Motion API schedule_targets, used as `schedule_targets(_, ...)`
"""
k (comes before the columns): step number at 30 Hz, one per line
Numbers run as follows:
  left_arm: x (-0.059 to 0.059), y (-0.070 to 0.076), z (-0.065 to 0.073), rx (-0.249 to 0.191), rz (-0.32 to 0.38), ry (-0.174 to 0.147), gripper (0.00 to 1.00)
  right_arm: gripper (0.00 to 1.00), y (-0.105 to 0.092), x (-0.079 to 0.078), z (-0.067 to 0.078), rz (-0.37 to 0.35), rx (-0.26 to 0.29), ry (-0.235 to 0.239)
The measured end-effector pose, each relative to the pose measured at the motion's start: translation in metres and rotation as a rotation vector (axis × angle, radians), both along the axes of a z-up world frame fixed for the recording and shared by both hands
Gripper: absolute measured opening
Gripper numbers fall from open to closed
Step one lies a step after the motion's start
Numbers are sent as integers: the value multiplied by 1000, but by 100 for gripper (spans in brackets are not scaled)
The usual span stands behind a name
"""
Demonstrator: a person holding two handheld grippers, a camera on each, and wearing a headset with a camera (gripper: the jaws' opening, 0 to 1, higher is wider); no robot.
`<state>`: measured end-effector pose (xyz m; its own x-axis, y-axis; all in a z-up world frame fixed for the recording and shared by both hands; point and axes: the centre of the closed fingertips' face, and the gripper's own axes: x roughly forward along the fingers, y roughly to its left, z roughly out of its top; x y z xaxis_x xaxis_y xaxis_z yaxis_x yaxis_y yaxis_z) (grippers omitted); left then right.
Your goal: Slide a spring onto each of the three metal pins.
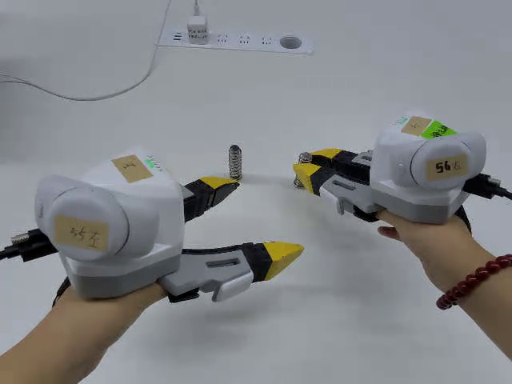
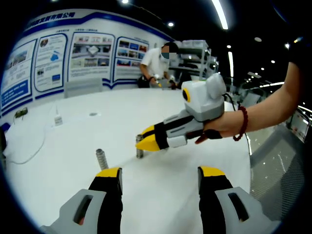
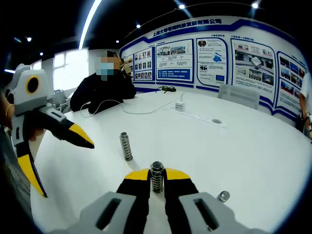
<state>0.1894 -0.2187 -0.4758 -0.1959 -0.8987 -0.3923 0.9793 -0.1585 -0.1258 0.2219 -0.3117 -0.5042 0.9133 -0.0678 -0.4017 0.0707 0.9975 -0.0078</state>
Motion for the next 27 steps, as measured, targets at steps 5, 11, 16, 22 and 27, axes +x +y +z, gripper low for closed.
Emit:
schedule_targets(5, 0, 0, 0, -1, 0, -5, 64, 13, -1, -1, 0, -3, 3, 5)
schedule_targets(11, 1, -1, 1, -4, 10, -13, 63, 20, 3, -8, 13, -12, 26, -13)
schedule_targets(16, -1, -6, 1, -5, 5, -30, 61, 27, 1, -18, 34, -57, 58, -62)
schedule_targets(22, -10, -16, 2, -14, -17, -59, 58, 35, -7, -35, 50, -104, 81, -91)
schedule_targets(27, -15, -27, 1, -21, -26, -79, 55, 41, -13, -50, 57, -142, 101, -94)
